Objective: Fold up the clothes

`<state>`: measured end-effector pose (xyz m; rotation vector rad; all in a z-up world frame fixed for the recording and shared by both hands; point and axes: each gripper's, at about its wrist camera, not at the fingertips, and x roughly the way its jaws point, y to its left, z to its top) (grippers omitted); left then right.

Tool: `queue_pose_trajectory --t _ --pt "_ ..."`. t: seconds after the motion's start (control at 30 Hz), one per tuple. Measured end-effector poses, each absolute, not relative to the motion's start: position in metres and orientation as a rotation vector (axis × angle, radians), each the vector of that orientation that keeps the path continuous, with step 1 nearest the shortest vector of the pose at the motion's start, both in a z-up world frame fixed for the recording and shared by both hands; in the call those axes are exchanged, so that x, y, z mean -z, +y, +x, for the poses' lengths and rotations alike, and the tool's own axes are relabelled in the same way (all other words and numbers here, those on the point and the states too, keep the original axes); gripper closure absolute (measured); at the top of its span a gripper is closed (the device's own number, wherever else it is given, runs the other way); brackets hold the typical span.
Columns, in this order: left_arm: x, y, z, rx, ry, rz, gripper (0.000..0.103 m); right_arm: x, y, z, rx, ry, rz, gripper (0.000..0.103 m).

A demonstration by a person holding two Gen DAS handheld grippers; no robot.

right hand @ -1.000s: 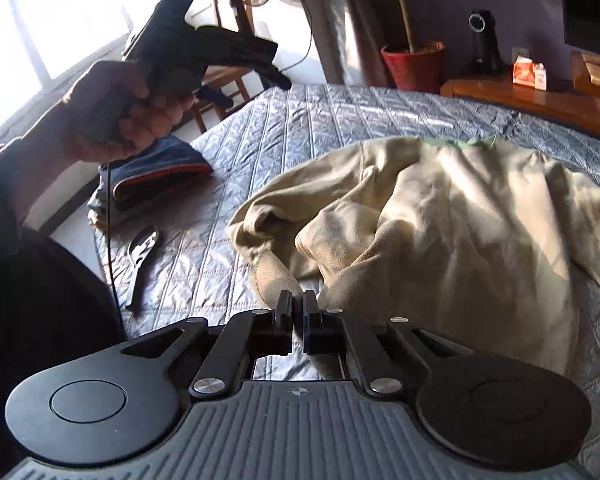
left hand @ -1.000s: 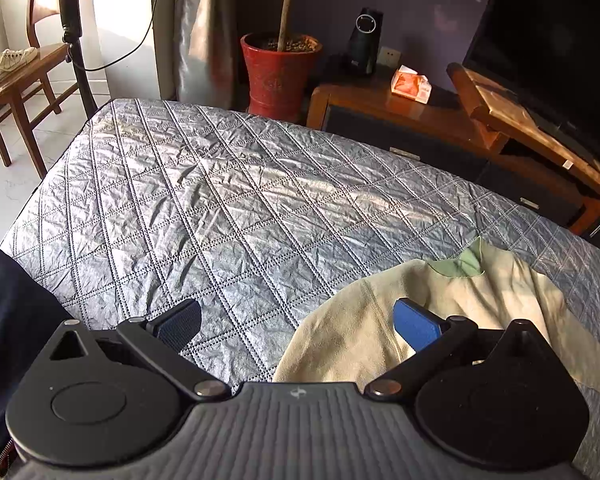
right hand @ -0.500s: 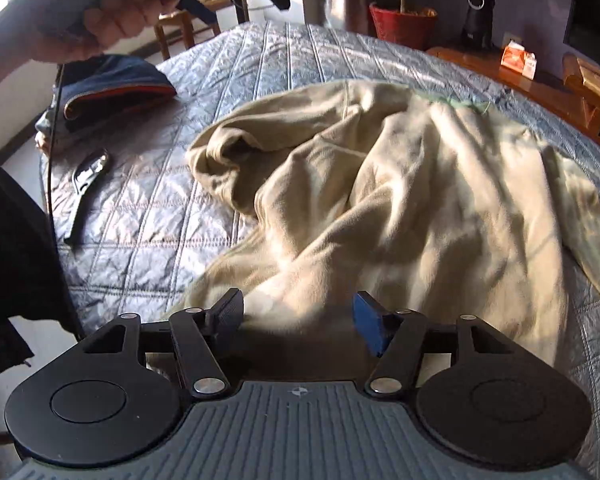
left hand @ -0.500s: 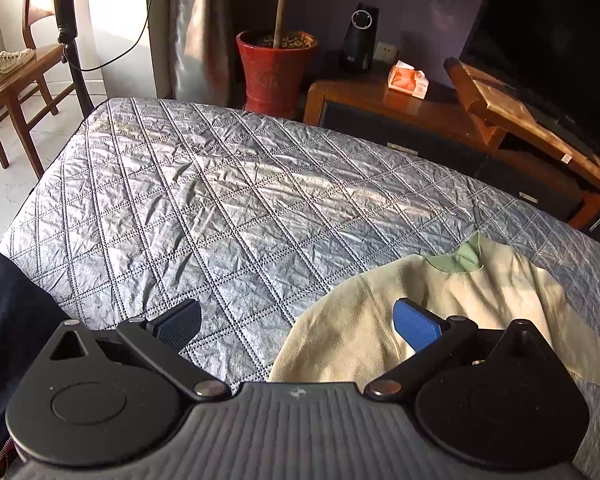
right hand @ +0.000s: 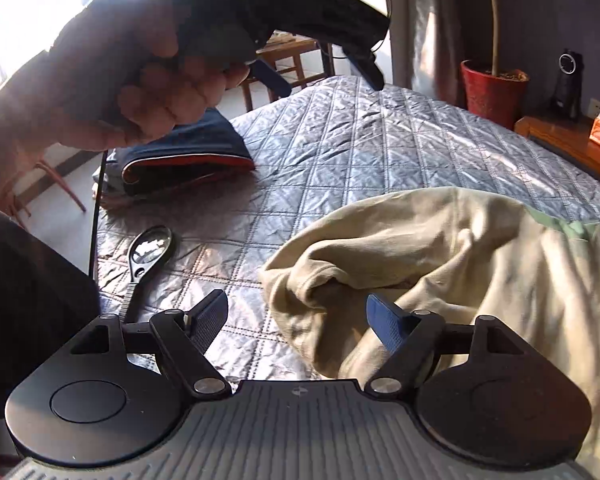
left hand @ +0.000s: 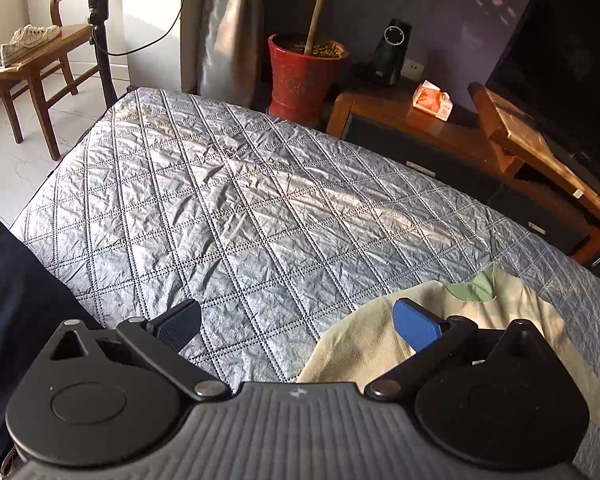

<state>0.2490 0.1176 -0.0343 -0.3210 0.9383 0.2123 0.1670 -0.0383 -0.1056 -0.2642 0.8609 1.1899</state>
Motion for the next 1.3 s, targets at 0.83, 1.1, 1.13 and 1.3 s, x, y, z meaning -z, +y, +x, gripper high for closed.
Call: queue_pose_trajectory --t 0.83,1.1,1.13,1.3 --pt "0.012 0.145 0.241 -0.293 0.799 -0.378 0.001 0.132 0.111 0.304 -1.079 0.905 0.633 0.084" --pt "0.015 0.143 0.239 -0.273 0.827 -0.345 0.001 0.157 0.042 0.285 -1.007 0.980 0.429 0.036" --pt "0.016 0.143 0.238 -0.274 0.831 -0.344 0.001 0.146 0.027 0.295 -0.973 0.947 0.405 0.035" --pt "0.022 0.146 0.239 -0.254 0.864 -0.381 0.001 0.096 -0.072 0.360 -0.712 0.800 0.274 0.024"
